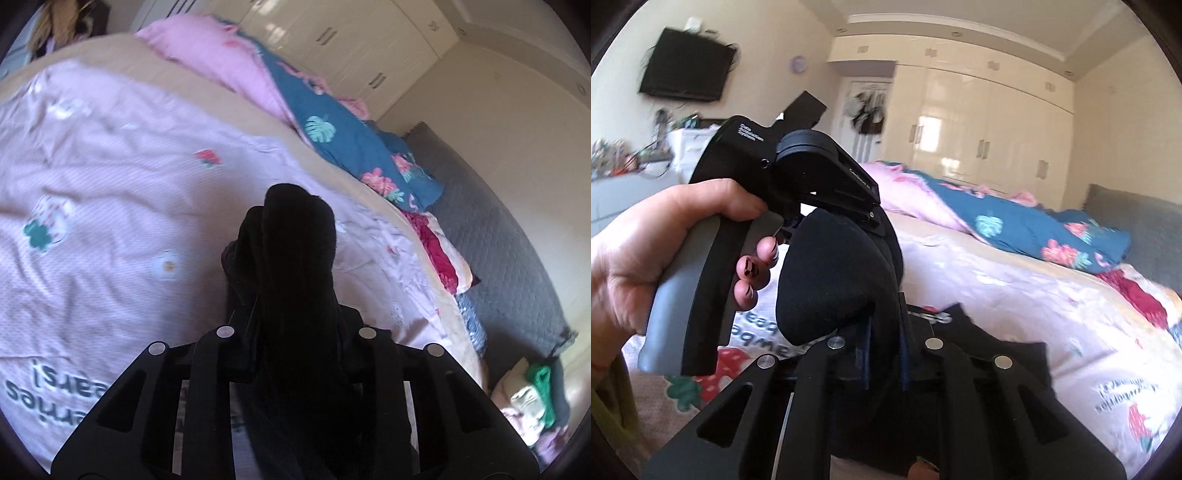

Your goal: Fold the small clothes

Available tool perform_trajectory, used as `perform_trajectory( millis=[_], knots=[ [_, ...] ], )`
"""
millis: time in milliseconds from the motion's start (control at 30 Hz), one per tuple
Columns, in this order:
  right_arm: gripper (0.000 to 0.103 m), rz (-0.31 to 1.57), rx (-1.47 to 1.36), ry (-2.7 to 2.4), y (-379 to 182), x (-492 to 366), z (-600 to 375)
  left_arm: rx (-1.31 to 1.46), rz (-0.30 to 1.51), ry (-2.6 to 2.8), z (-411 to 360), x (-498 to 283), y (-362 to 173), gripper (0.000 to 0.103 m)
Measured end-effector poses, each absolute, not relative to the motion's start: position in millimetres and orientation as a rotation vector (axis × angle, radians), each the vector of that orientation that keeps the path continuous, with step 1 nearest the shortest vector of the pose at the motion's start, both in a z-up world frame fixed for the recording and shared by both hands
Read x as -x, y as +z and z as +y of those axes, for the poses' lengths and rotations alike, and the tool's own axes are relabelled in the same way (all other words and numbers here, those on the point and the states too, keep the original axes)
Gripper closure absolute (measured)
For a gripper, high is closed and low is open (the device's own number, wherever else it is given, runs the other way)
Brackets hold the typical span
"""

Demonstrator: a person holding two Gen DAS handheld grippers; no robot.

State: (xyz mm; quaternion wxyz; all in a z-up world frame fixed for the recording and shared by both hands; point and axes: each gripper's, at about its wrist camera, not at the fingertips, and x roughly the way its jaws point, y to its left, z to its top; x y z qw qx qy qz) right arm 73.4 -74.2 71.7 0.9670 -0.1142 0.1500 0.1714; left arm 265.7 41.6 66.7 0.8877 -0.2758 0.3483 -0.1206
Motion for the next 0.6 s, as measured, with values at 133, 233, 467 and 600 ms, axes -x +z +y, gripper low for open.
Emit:
perform_trajectory(
  millis=[133,233,467,600],
  knots=[
    [0.094,0.346,0.146,0.267,65.5,-75.6,-108.7,0.558,0.761,-0.272,3.5,-276.3,63.3,0.086],
    [0.095,0.383,0.084,0.227,60.4,-76.1,-133.3,0.528,0.808,-0.3,-29.9,-286.8,56.9,0.086],
    [0.095,0.562,-0.218,0.184,37.0,-89.1,-197.6,0.384,0.931,-0.288,-106.7,-310.7,32.2,0.086],
    [0.095,0.656,-0.408,0.178,20.2,-96.7,-228.0,0.345,0.976,-0.284,-130.1,-315.1,17.7,0.081]
  ],
)
